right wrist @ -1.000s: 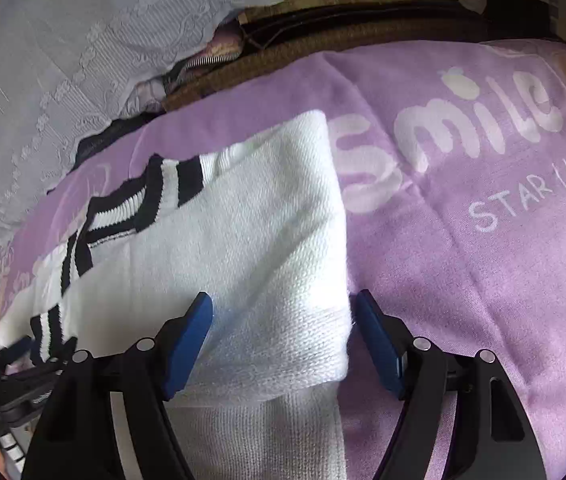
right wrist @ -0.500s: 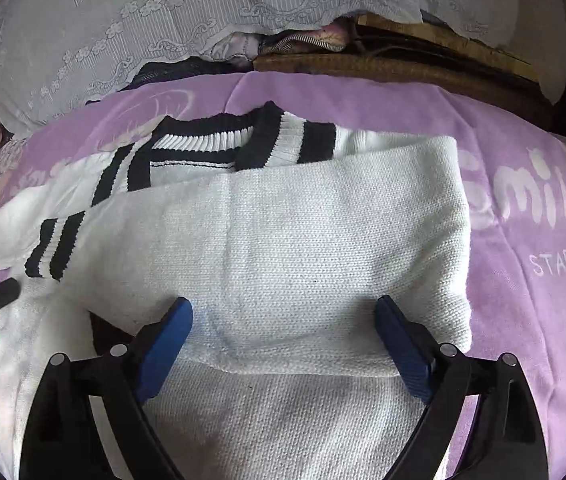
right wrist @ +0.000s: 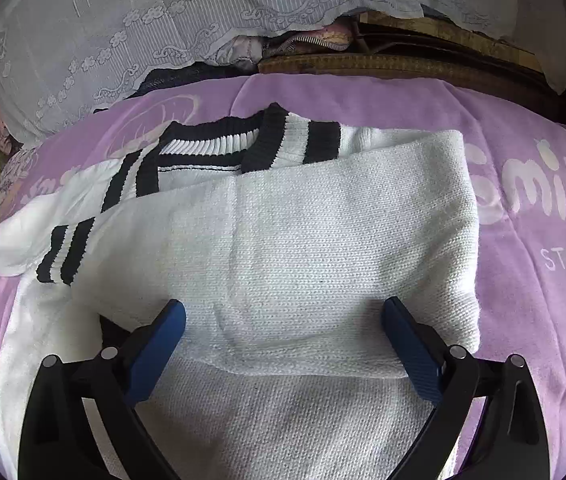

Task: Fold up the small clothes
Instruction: 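Move the left tool to the other sleeve's striped cuff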

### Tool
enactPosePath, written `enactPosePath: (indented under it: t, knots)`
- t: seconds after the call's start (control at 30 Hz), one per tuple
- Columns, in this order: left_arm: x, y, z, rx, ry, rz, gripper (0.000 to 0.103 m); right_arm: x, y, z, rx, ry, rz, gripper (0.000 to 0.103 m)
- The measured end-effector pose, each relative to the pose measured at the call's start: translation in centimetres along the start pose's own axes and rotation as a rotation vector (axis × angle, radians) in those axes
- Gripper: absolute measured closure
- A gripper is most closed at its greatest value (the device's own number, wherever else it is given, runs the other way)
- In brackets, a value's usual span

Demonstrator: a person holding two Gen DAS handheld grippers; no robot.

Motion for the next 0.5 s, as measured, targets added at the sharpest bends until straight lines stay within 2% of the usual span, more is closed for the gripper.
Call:
enactPosePath:
  t: [0.1,0.17,0.27,0.33,0.37,0.43,0.5]
  knots:
    - [-3.6,-2.3,-2.3,0.014,-0.066,0.094,0.005,0.0,0.0,0.0,0.001,0.0,-0.001,0.003]
    - [-4.0,-3.6,-3.5,0.019,-0.064,0.101,0.005,0.0,0.1,-0.2,0.007,-0.007,-0.003,0.003]
    - [-1.7,-4.0,-3.4,0.099,0.011,0.02,0.005,0.0,0.1,-0.2,0.008,-0.008,-0.003,0.003]
    - [0.5,-3.6,-3.1,0.103,0.059,-0.014,0.005,0.0,0.1,-0.2,0.009,-0.009,-0.003,0.003]
    - [1.4,-3.3,-3.3,0.113,0.055,-0.026,0.005,0.0,0.1,-0.1,0.009,-0.009,-0.003,0.003]
    - [2.5,-2.0,-3.4,0.212,0.015,-0.068,0.005,0.0,0.1,-0.1,0.009,-0.009,-0.003,0.003]
    - [2.3,-0.4,-2.5,0.303,-0.034,-0.109,0.005,0.0,0.1,-0.1,0.009,-0.011,-0.004,0.003]
Point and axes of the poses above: each gripper's, at about its wrist camera, not at the fingertips, and y roughly the way its jaws point, z to its right, x to its underside, the point moved 4 cm from there along y, roughly the way its jaws point, and after that the axes turned 2 degrees about x, right-handed, at the moved point
